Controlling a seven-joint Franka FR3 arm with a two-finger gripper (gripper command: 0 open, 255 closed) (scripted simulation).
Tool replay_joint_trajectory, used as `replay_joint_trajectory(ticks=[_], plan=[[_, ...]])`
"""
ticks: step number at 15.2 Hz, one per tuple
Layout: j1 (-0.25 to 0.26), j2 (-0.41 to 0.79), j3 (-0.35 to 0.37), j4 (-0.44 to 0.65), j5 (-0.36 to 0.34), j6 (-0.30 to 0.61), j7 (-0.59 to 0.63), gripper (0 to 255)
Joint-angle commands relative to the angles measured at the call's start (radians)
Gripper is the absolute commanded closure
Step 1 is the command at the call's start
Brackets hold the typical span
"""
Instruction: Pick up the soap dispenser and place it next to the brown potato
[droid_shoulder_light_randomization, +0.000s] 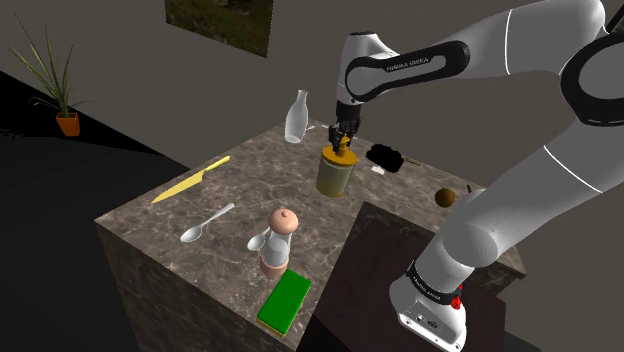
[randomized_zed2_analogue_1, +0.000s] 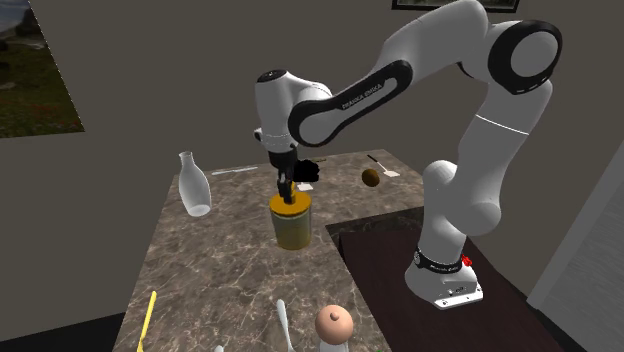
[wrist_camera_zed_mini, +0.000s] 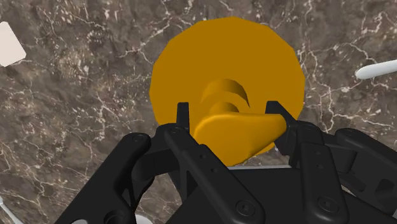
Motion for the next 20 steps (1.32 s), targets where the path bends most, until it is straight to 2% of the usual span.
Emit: replay_joint_trajectory(ticks=[1, 20], plan=[[0.001, -0.008, 0.002, 0.021, 0.003, -0.029, -0.004, 255], [0.006, -0.049, 0.013, 0.239, 0.02, -0.285, -0.043, 255]])
